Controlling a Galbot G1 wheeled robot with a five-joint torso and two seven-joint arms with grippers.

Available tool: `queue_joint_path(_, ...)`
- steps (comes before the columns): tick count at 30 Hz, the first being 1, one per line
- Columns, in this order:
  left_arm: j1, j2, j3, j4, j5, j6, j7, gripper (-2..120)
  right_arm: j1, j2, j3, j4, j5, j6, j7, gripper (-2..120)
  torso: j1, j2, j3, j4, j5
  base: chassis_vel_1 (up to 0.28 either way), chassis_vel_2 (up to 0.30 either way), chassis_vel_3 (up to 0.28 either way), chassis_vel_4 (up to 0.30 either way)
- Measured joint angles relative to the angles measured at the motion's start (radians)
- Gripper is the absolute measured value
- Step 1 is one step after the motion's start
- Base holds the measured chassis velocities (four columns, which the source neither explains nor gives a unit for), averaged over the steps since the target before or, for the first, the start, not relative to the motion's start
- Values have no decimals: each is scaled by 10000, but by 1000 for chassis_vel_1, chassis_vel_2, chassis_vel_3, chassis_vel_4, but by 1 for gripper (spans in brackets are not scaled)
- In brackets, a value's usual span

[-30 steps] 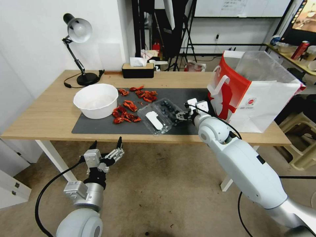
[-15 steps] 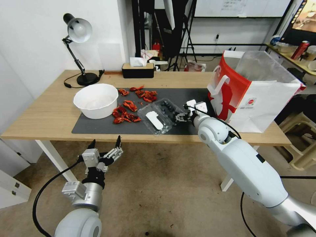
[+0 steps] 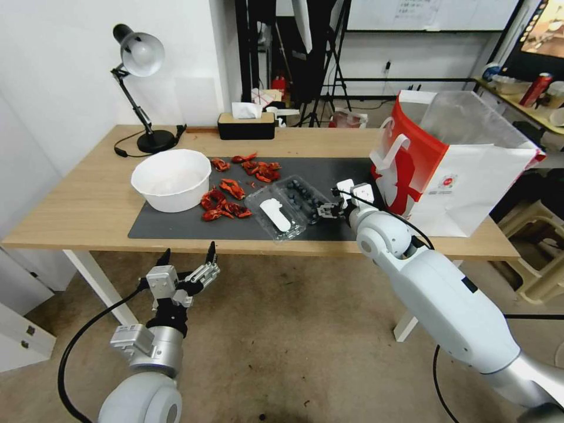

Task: Close the takeout container lid, then place the container into the takeout bag.

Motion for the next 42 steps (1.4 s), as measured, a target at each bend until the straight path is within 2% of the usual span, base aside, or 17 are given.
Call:
queue_joint_path(23,11,29,43,63,23,-205,14,100,-232,-113,164,145,410,0,575,100,0,-1,0,0,0,0,0,0,0)
queue_joint_path(42,1,58,95,169,68,-407,35,100,-864,-514,552,731,656,-3,907,100,0,-2,0,0,1,0,0,0,0)
